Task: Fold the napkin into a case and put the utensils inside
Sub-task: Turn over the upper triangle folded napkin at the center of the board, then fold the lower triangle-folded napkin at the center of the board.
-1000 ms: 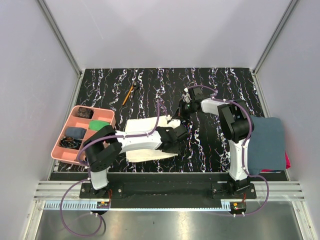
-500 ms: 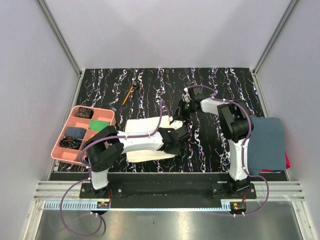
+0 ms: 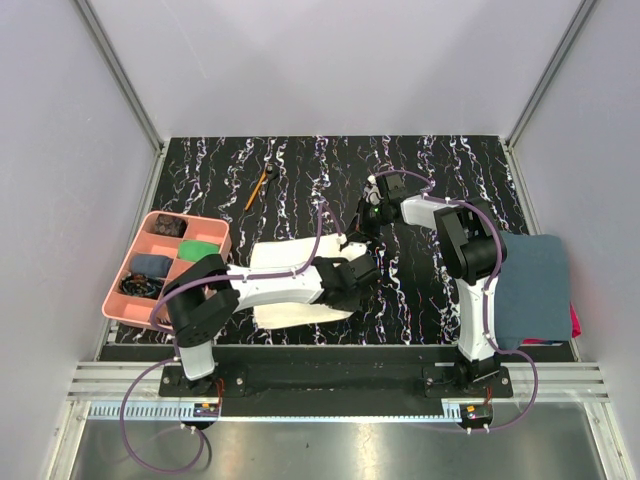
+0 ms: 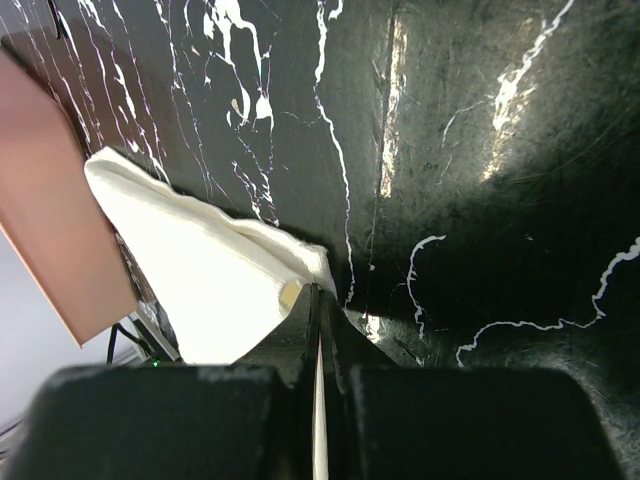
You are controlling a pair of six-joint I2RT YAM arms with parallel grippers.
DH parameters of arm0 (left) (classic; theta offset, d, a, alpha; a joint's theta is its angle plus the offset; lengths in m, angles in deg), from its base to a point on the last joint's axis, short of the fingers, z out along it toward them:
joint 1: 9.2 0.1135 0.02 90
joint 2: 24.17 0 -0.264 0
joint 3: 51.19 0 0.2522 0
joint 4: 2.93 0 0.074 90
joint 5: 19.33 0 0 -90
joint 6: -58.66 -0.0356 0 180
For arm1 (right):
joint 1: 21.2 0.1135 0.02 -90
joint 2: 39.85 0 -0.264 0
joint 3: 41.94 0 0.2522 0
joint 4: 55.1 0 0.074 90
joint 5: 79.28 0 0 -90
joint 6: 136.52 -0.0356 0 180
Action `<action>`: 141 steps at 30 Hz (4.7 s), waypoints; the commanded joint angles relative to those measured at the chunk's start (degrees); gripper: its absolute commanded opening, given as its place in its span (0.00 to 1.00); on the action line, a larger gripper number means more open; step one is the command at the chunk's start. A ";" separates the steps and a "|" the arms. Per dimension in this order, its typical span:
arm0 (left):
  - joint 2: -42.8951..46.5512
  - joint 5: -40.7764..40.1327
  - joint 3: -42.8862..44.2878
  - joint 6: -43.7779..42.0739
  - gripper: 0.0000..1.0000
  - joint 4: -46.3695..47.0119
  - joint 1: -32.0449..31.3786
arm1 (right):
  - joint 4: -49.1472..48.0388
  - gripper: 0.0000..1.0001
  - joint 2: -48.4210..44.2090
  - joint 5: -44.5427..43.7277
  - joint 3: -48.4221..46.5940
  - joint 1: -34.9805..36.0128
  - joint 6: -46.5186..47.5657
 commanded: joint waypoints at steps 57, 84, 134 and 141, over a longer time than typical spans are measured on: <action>36.89 21.82 -18.09 -8.53 0.60 18.52 38.14 | 6.84 0.10 -18.55 -15.97 20.09 7.88 6.43; 45.93 -15.42 -16.68 5.00 0.75 -5.54 38.76 | 32.68 0.69 -29.91 -40.77 1.74 23.15 -1.91; 51.21 -18.34 -15.27 4.65 0.87 -15.93 38.85 | 37.86 0.54 3.85 -47.44 -19.90 46.72 -16.24; 51.21 -18.43 -15.71 5.09 0.87 -15.93 38.93 | 40.85 0.49 6.93 -49.89 -15.78 47.25 -17.83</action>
